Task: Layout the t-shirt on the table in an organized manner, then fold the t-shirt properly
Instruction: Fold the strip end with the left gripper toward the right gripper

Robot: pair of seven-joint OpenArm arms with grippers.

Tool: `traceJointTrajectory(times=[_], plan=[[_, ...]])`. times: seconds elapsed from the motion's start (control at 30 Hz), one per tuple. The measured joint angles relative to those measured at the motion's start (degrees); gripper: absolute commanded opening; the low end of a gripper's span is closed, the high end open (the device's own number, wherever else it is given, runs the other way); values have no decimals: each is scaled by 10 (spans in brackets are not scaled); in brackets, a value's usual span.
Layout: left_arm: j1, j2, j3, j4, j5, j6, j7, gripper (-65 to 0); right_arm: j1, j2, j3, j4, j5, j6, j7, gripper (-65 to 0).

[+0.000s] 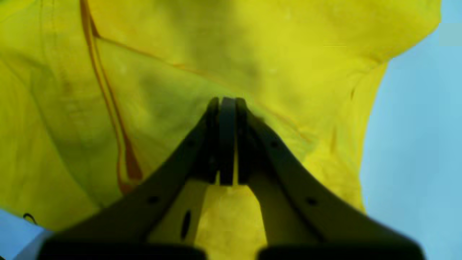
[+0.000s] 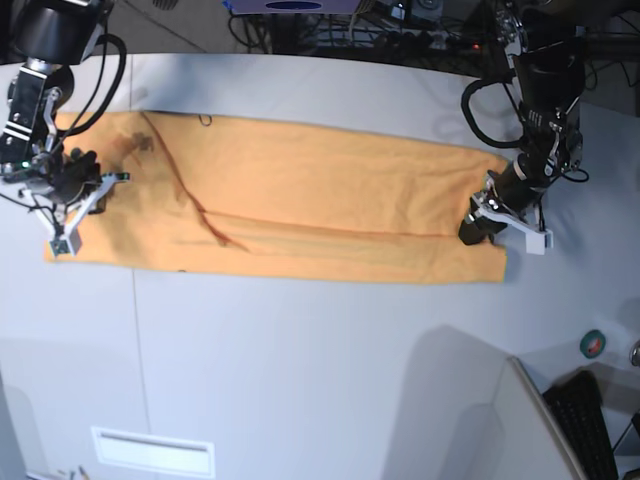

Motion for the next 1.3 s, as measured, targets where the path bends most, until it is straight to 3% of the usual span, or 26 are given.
traceJointTrajectory(times=[0.13, 0.33, 0.47, 0.53, 0.63, 0.7, 0.93, 1.07, 1.2, 1.3], plan=[[2, -9, 0, 0, 0, -2, 8, -650, 0, 0, 1, 0, 0, 0, 0, -650], [2, -62, 0, 0, 15, 12, -8, -650, -11, 0, 1, 37, 0, 1, -2, -650], [12, -84, 2, 29, 19, 15, -8, -650, -38, -5, 3, 112, 75, 0, -5, -650], [40, -80, 2, 93, 16, 14, -8, -650, -46, -9, 1, 139, 93, 1, -3, -650], [99, -75, 7, 217, 15, 51, 7, -650, -48, -7, 2, 146, 93, 2, -4, -650], [127, -62, 4, 292, 15, 82, 50, -650, -48, -7, 2, 146, 92, 1, -5, -650], [171, 0, 32, 489, 17, 118, 165, -650, -43, -5, 1, 146, 91, 1, -5, -650], [167, 22, 123, 510, 15, 123, 175, -650, -40, -7, 1, 146, 91, 1, -5, -650], [156, 41, 212, 488, 14, 193, 177, -650, -38, -5, 2, 146, 91, 1, -4, -650], [130, 53, 249, 450, 16, 206, 176, -650, -40, -6, 2, 146, 91, 1, -5, -650]])
